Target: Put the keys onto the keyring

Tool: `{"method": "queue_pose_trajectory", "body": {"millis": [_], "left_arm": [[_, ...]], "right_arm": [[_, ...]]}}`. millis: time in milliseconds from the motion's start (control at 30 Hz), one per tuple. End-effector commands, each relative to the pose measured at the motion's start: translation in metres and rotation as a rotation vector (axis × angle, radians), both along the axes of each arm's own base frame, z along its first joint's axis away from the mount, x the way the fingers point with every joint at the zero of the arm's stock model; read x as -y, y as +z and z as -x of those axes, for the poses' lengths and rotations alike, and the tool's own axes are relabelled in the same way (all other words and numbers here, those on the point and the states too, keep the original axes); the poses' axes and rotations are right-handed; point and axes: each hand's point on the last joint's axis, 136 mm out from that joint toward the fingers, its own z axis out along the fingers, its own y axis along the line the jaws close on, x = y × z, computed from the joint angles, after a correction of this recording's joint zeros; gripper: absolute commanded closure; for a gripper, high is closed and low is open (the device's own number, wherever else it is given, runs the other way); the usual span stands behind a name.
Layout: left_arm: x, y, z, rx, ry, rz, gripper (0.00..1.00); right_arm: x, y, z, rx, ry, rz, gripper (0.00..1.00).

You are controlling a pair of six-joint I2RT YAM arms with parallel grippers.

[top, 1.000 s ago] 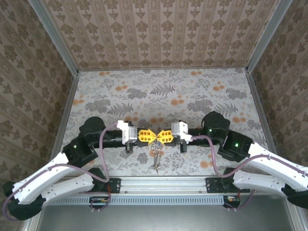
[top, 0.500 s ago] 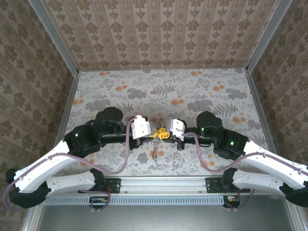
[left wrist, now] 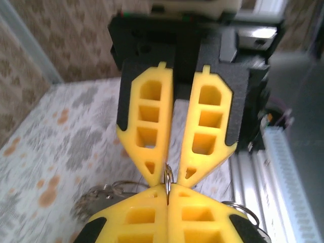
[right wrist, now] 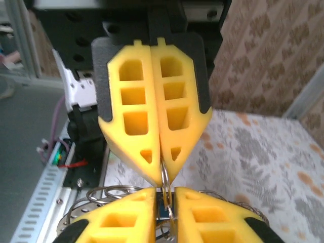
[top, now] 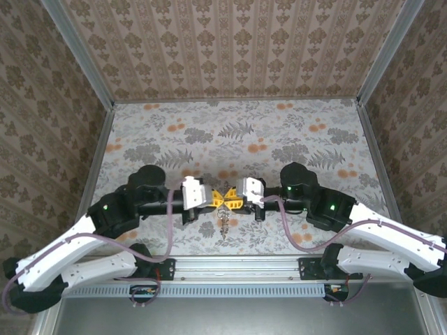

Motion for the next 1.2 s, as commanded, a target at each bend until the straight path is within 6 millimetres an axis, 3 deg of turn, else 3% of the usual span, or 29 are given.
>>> {"method": "queue_pose_trajectory", "body": {"millis": [0, 500, 600, 733, 933, 1167], "left_arm": [[-0.003, 0.066, 0.035, 0.020, -0.209, 0.299, 1.00], [0.008, 0.071, 0.041, -0.024, -0.309, 0.457, 1.00], [0.007, 0.073, 0.040, -0.024, -0.296, 0.464, 1.00], [0.013, 0.054, 0.023, -0.033, -0.163, 0.258, 1.00], [0.023, 0.009, -0.001, 0.009, 0.008, -0.117, 0.85], [0.034, -0.019, -0.012, 0.028, 0.038, -0.252, 0.82]], "right_arm": [[0.003, 0.028, 0.024, 0.058, 0.116, -0.118, 0.79], [0.007, 0.035, 0.027, 0.067, 0.118, -0.148, 0.89], [0.008, 0.037, 0.023, 0.068, 0.090, -0.148, 1.00], [0.013, 0.039, 0.010, 0.076, 0.001, -0.129, 1.00], [0.009, 0.034, 0.000, 0.061, -0.035, -0.097, 1.00], [0.005, 0.030, -0.005, 0.052, -0.049, -0.062, 1.00]]}}
